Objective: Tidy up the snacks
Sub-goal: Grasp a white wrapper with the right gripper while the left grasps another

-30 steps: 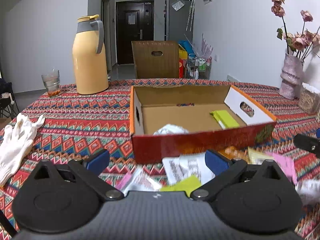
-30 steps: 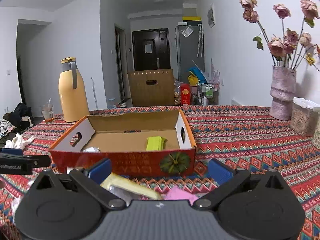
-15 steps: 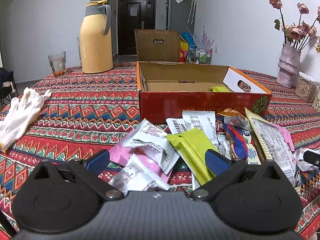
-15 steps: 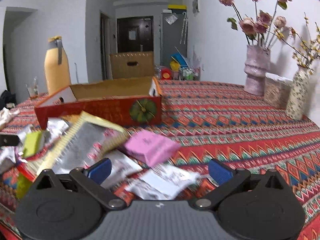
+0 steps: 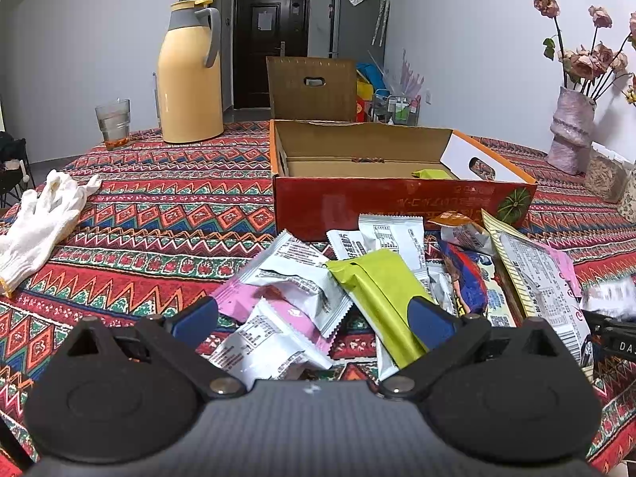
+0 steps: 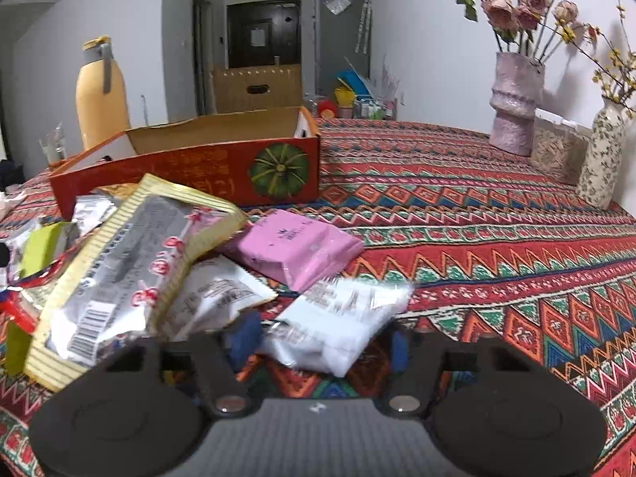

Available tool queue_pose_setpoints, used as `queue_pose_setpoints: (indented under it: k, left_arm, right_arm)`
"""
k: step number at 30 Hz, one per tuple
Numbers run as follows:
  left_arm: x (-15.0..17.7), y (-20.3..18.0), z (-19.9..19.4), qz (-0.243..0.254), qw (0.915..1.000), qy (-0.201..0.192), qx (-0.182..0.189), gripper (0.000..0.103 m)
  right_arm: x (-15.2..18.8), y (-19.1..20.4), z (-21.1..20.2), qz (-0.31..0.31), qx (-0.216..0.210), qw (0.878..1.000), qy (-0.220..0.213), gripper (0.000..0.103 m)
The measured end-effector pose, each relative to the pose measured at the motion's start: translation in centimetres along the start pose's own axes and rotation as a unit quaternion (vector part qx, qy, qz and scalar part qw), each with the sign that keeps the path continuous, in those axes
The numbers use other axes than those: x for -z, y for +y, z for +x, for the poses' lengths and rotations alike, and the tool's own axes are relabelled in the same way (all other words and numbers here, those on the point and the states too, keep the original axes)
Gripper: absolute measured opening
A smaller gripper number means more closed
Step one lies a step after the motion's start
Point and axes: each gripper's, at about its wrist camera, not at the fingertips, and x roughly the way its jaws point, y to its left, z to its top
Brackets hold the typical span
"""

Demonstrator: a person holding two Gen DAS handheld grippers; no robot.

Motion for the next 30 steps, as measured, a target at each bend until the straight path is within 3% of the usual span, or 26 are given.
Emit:
queue_pose_setpoints:
  k: [3, 7, 8, 10, 11, 12, 16, 19, 20, 23, 25, 30]
  left_arm:
    - [0.0, -0.1, 0.0, 0.000, 1.0000, 0.001, 0.001, 0.103]
    - [0.0, 0.0, 0.1, -0.002, 1.0000, 0.001, 0.001, 0.103]
    - [0.0, 0.0, 0.0, -0.002, 1.0000, 0.001, 0.001, 0.103]
    - [0.0, 0.1, 0.0, -0.002, 1.0000, 0.001, 0.001, 0.103]
    - [0.0, 0.1, 0.1, -0.002, 1.0000, 0.001, 0.001, 0.103]
    - [0.0, 0.1, 0.1, -0.002, 1.0000, 0.002, 0.001, 0.103]
    - [-0.1, 0.2, 0.1, -0.003, 1.0000, 0.002, -0.003, 0.103]
    - [-0.1, 0.3, 0.1, -0.004, 1.0000, 0.002, -0.005, 0.103]
    - [-0.1, 0.3, 0.2, -0.004, 1.0000, 0.002, -0.007, 0.103]
    - [-0.2, 0.7, 0.4, -0.007, 0.9999, 0.005, -0.012, 0.103]
    - [-0.3, 1.0, 0.6, -0.010, 0.9998, 0.008, -0.017, 0.103]
    - [-0.6, 2.0, 1.3, -0.010, 0.9995, 0.016, -0.027, 0.103]
  right_arm:
    - [-0.1, -0.4, -0.2, 0.012, -0.005, 1.000, -0.004, 0.017]
    - [-0.2, -0.7, -0.3, 0.014, -0.005, 1.000, -0.005, 0.017]
    - [-0.2, -0.7, -0.2, 0.015, -0.003, 1.000, -0.001, 0.019]
    - [-0.3, -0.8, -0.1, 0.021, 0.002, 1.000, -0.001, 0.033]
    - [-0.5, -0.9, -0.1, 0.025, 0.004, 1.000, -0.004, 0.050]
    - [-0.6, -0.9, -0.1, 0.029, 0.004, 1.000, -0.008, 0.058]
    - [-1.4, -1.7, 0.2, 0.048, 0.014, 0.999, -0.019, 0.057]
    - [-2.0, -2.4, 0.6, 0.062, 0.014, 0.998, -0.019, 0.045]
    - [-2.1, -2.6, 0.8, 0.062, 0.010, 0.998, -0.017, 0.026]
    - [-2.0, -2.4, 0.5, 0.055, 0.003, 0.998, -0.024, 0.025]
    - [-2.0, -2.2, 0.0, 0.058, 0.000, 0.998, -0.037, 0.016]
    - [-2.3, -2.4, -1.5, 0.068, 0.002, 0.995, -0.074, 0.016]
